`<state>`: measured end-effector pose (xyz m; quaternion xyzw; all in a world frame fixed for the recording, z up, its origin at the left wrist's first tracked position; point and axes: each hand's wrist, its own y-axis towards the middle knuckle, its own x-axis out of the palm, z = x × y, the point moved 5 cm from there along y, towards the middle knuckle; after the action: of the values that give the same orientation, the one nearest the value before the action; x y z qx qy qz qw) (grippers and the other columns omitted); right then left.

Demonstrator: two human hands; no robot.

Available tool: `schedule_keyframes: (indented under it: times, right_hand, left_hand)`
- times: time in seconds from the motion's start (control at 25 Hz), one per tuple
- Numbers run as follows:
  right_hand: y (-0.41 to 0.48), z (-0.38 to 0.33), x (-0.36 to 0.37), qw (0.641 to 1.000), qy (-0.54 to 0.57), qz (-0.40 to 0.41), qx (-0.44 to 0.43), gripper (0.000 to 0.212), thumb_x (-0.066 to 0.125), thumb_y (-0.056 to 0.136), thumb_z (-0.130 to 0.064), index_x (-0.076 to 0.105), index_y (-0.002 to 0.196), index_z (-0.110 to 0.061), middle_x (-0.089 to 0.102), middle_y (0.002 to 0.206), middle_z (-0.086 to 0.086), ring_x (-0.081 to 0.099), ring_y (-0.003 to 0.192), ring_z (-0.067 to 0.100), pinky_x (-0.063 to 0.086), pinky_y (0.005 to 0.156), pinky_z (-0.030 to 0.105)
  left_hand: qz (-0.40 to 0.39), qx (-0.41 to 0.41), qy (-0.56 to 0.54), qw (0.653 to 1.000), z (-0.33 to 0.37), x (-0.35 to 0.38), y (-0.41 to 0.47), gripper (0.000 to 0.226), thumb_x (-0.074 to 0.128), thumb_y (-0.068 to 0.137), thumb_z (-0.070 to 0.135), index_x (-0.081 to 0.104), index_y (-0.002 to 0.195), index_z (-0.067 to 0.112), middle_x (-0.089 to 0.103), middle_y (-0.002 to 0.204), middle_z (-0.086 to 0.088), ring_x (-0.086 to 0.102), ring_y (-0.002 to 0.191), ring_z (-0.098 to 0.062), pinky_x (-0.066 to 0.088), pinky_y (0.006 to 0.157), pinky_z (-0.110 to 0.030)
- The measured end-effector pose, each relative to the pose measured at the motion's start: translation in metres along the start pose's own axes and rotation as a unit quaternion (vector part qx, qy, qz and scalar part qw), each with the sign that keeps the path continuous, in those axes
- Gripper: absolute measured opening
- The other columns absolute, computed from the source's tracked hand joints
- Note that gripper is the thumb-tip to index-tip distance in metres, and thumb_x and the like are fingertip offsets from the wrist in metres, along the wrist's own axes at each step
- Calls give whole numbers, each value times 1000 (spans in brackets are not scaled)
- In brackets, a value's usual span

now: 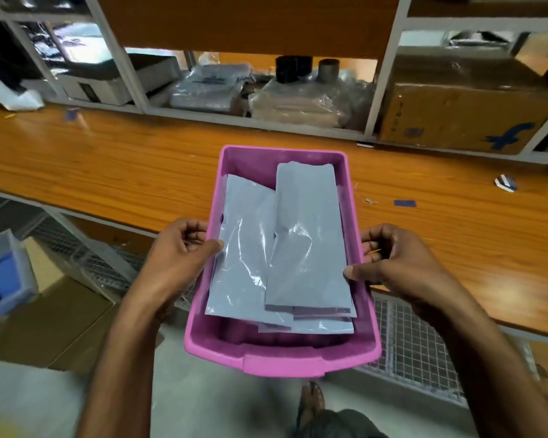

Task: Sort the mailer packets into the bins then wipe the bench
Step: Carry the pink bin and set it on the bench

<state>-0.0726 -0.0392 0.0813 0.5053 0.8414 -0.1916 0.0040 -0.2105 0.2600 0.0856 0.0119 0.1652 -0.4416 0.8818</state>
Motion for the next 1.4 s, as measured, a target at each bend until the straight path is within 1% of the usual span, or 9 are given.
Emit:
schedule_keyframes:
  times: [0.12, 0.24, 0.36, 0.44, 0.6, 0.68, 0.88, 1.16, 1.4]
  right_hand:
    - [40, -21, 23, 1000, 10, -17, -8, 49, 83, 69, 15, 63, 108, -6, 68, 90, 9, 67, 57, 6, 54, 53, 21]
    - [81, -41, 45, 999, 15, -30, -8, 47, 81, 70, 15, 64, 109, -5, 72, 90, 10, 71, 62, 10, 59, 55, 26]
    - [124, -68, 69, 999, 31, -32, -8, 42, 80, 71, 16, 65, 103, -6, 73, 87, 7, 73, 61, 10, 59, 54, 24]
    - [153, -85, 85, 999, 40, -25, -10, 39, 79, 71, 17, 65, 100, -6, 73, 81, 4, 73, 61, 9, 58, 53, 23]
    - [214, -110, 128, 998, 58, -3, -2, 38, 78, 72, 16, 68, 102, -5, 77, 80, 2, 75, 70, 17, 57, 54, 24]
    - [246, -120, 154, 998, 57, 20, -2, 37, 78, 73, 13, 69, 103, -6, 78, 84, 3, 76, 76, 18, 56, 55, 23]
    - [317, -144, 229, 992, 83, 93, 22, 38, 76, 75, 12, 67, 107, -8, 76, 96, 7, 75, 84, 19, 56, 55, 23]
    - [394, -176, 296, 984, 91, 145, 51, 31, 71, 79, 12, 68, 101, -9, 74, 97, 4, 72, 88, 16, 56, 57, 23]
    - [431, -186, 313, 981, 68, 175, 45, 30, 70, 76, 14, 68, 94, -10, 73, 99, 8, 70, 94, 23, 62, 74, 37]
  left_hand:
    - [14, 2, 24, 1000, 2, -22, 50, 15, 74, 91, 13, 70, 105, 16, 70, 96, -4, 66, 79, -19, 49, 63, -34]
    - [17, -8, 25, 1000, 3, -37, 94, 13, 73, 92, 10, 70, 103, 14, 70, 97, -9, 66, 86, -23, 51, 72, -38]
    - [34, -13, 19, 999, 8, -53, 138, 10, 69, 94, 6, 68, 99, 14, 68, 90, -3, 64, 78, -16, 50, 65, -27]
    - [35, -9, 4, 999, 9, -64, 172, 11, 68, 94, 4, 69, 96, 15, 68, 87, -2, 64, 78, -18, 49, 65, -29]
    - [33, -15, -24, 999, 2, -96, 257, 11, 68, 93, 1, 69, 96, 12, 68, 87, -5, 64, 79, -18, 51, 66, -28]
    - [20, -11, -26, 999, -1, -113, 305, 12, 69, 92, 5, 69, 104, 8, 70, 93, -8, 65, 83, -20, 52, 67, -28]
    - [-18, -13, 4, 1000, -9, -154, 410, 16, 67, 96, 11, 68, 112, 9, 68, 97, -2, 65, 80, -11, 49, 55, -17]
    - [-56, -39, 14, 998, -22, -188, 529, 14, 69, 95, 13, 69, 109, 11, 71, 104, -7, 69, 86, -16, 51, 59, -24]
    - [-69, -37, -2, 997, -34, -184, 578, 18, 69, 96, 14, 68, 113, 11, 71, 107, -7, 69, 88, -14, 50, 59, -22]
